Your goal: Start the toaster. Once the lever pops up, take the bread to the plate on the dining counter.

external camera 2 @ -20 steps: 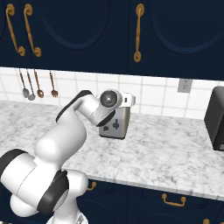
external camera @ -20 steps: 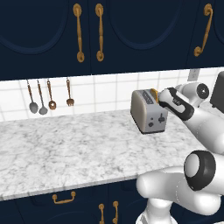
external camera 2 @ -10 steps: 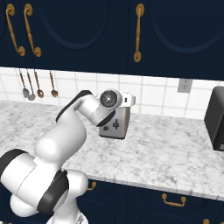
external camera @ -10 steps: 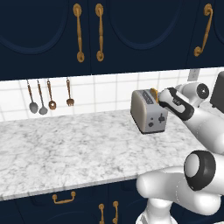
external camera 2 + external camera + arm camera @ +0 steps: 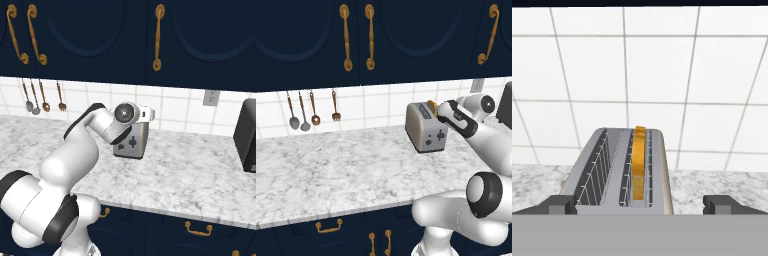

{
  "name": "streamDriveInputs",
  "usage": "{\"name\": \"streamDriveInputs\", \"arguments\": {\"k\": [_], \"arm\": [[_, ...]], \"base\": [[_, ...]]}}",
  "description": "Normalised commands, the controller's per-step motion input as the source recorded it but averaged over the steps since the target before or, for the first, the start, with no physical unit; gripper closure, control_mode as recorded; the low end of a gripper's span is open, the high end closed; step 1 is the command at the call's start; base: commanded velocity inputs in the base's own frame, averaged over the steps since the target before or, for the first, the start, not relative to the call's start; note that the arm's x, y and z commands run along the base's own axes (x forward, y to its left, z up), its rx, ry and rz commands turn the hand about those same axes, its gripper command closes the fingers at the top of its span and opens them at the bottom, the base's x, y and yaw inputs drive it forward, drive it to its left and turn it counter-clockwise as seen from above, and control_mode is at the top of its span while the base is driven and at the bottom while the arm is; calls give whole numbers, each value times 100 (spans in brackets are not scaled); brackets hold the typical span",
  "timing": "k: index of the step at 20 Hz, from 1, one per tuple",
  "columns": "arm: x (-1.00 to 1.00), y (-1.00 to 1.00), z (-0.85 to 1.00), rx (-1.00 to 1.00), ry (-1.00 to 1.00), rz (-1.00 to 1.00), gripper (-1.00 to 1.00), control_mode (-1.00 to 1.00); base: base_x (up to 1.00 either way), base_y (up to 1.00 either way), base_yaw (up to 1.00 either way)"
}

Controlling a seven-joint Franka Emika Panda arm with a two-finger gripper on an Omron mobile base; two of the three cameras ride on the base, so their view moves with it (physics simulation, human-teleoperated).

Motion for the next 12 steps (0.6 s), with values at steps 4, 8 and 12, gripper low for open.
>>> {"name": "streamDriveInputs", "arguments": {"k": [4, 8, 12], "arm": [[0, 0, 0, 0, 0, 0, -100, -100], [0, 0, 0, 0, 0, 0, -100, -100], [0, 0, 0, 0, 0, 0, -100, -100]], "base": [[0, 0, 0], [0, 0, 0], [0, 0, 0]]}}
